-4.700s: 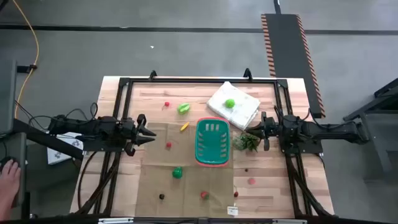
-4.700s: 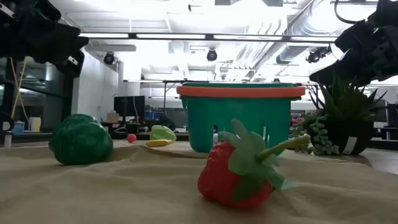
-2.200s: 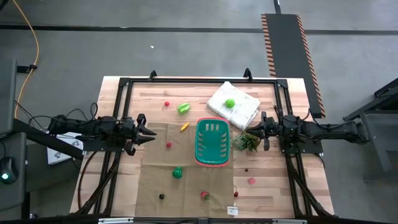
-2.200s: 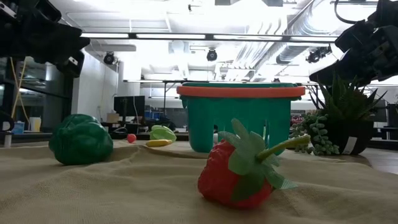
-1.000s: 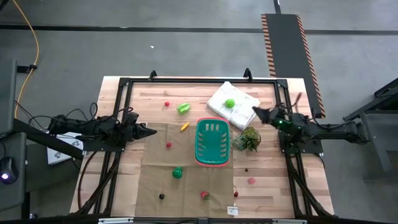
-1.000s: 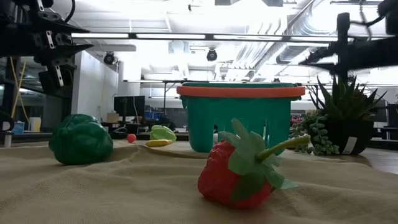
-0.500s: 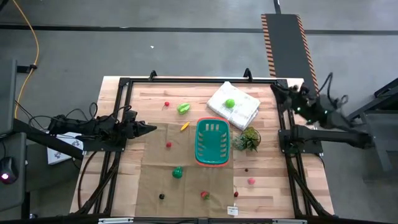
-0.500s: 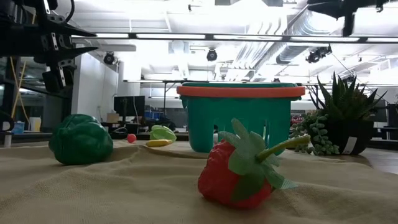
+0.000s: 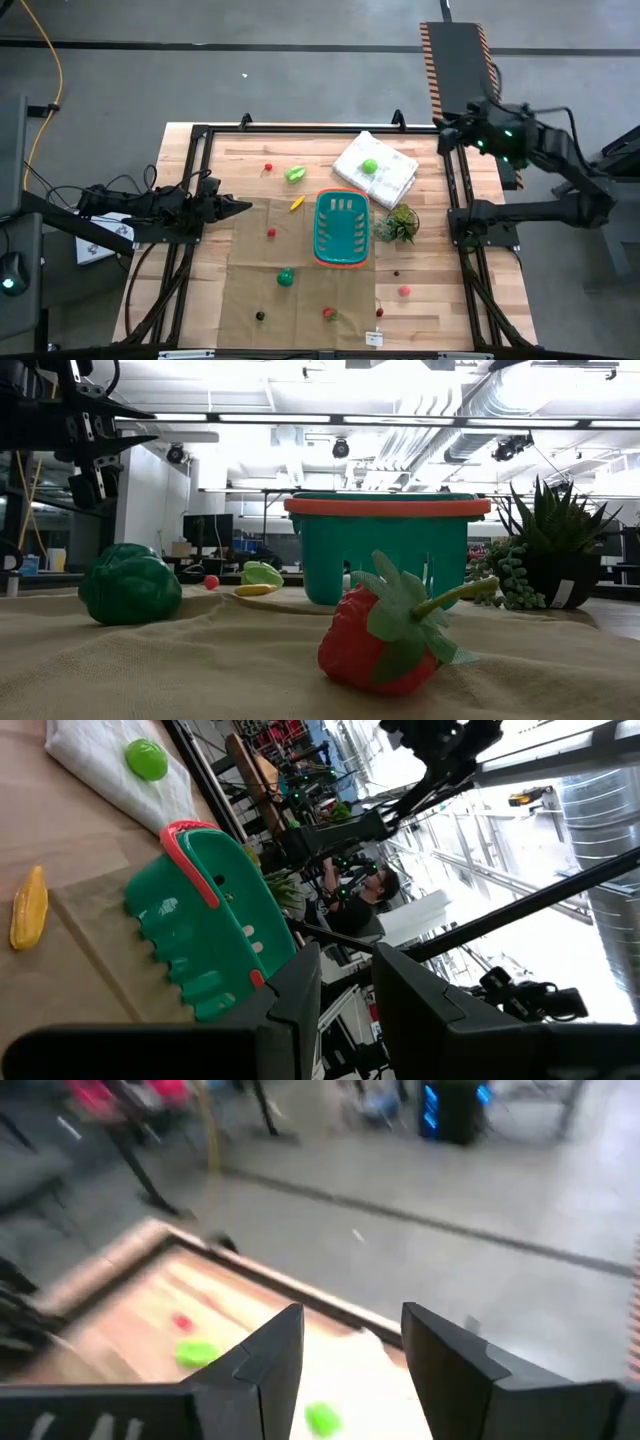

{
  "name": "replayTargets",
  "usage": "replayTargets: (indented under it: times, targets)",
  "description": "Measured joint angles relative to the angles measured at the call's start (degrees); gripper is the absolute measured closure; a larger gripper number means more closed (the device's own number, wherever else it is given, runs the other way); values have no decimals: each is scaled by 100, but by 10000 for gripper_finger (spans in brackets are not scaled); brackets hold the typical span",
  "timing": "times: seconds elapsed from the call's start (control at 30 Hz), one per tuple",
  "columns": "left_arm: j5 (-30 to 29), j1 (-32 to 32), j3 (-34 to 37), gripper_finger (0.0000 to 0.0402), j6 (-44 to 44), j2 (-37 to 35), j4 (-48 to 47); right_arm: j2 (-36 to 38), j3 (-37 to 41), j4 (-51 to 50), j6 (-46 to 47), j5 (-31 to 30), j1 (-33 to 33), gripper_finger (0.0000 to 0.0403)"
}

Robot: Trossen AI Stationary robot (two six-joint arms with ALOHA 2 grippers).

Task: Pick and placing Produce into tupperware
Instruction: Put the green cabbage into the blue basket

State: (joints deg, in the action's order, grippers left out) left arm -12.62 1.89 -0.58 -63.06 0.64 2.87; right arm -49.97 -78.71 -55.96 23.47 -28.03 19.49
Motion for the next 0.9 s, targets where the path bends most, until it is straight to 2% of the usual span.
replayTargets:
  times: [0.07,0.2,0.43,0.7,0.9]
  targets:
    - [0,0,2,318,-1,0,0,-409,-409,-465,-50,225,205,242]
    - [0,0,2,318,-1,0,0,-1124,-915,-1038,-180,1078,756,242]
    - [6,0,1,318,-1,0,0,-1997,-1045,-1273,-378,2545,1719,242]
    - [15,0,0,318,-1,0,0,-2885,-1043,-1330,-384,2722,2287,242]
    - [15,0,1,318,-1,0,-1,-3625,-1041,-1328,-398,2723,2341,242]
